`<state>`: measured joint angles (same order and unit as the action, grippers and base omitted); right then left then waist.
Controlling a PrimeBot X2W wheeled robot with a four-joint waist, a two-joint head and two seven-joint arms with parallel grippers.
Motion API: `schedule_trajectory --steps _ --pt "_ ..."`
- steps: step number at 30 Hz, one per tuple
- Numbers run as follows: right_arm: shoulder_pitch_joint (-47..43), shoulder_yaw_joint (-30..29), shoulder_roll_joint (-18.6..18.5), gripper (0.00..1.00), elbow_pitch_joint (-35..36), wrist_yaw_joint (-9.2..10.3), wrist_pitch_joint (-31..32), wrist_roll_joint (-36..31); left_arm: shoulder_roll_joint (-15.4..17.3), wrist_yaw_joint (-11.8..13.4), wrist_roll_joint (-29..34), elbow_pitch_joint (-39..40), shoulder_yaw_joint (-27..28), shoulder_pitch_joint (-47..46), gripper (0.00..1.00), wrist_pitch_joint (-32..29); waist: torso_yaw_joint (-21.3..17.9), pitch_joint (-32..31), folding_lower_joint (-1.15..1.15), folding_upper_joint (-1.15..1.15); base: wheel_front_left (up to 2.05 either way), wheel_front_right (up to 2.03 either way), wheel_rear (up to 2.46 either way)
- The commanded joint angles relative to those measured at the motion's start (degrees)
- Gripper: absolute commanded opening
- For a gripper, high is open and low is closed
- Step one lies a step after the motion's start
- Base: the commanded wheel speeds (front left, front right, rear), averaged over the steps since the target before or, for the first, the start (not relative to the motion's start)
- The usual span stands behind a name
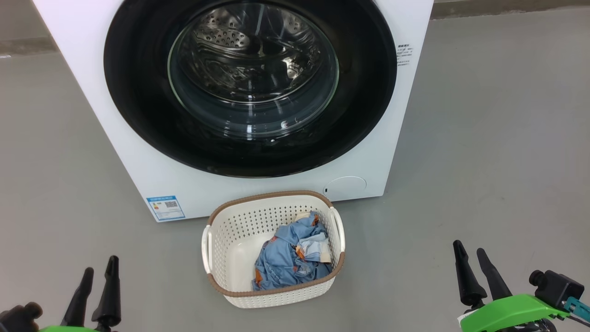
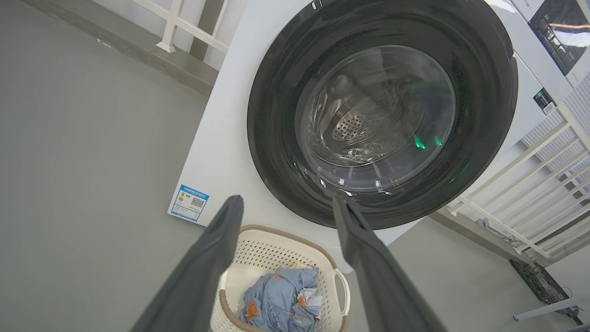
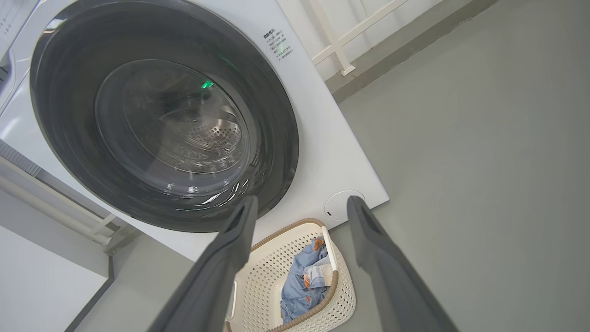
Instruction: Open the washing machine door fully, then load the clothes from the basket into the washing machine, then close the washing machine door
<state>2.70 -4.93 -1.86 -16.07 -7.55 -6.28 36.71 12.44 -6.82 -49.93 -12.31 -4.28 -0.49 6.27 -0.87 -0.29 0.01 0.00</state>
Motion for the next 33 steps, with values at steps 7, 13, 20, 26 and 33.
schedule_trajectory --steps 7,13,20,26,33 --pt "3.3 0.5 -0.6 1.0 2.5 0.04 -2.0 -6.6 3.2 -0.5 5.2 2.3 0.5 -1.2 1.0 1.9 0.0 0.1 0.0 0.0 0.0 0.0 0.0" --pt "3.4 0.5 -0.7 1.0 2.9 0.05 -3.0 -10.2 4.1 -0.5 8.4 2.7 0.1 -0.9 1.0 2.9 -0.1 0.2 0.0 0.0 0.0 0.0 0.0" --pt "3.5 0.8 -0.8 1.0 3.1 0.05 -4.2 -14.6 4.9 -0.5 11.5 2.9 -0.2 -0.5 1.0 4.1 -0.3 0.2 0.0 0.0 0.0 0.0 0.0" --pt "3.6 1.1 -0.8 1.0 3.2 0.05 -5.2 -18.7 5.7 -0.6 14.7 3.1 -0.9 -0.3 1.0 5.1 -0.5 0.1 0.0 0.0 0.0 0.0 0.0" --pt "3.9 1.3 -0.9 1.0 3.4 0.06 -6.3 -23.2 6.4 -0.6 18.5 3.1 -1.0 0.0 1.0 6.3 -0.5 0.0 0.0 0.0 0.0 0.0 0.0"
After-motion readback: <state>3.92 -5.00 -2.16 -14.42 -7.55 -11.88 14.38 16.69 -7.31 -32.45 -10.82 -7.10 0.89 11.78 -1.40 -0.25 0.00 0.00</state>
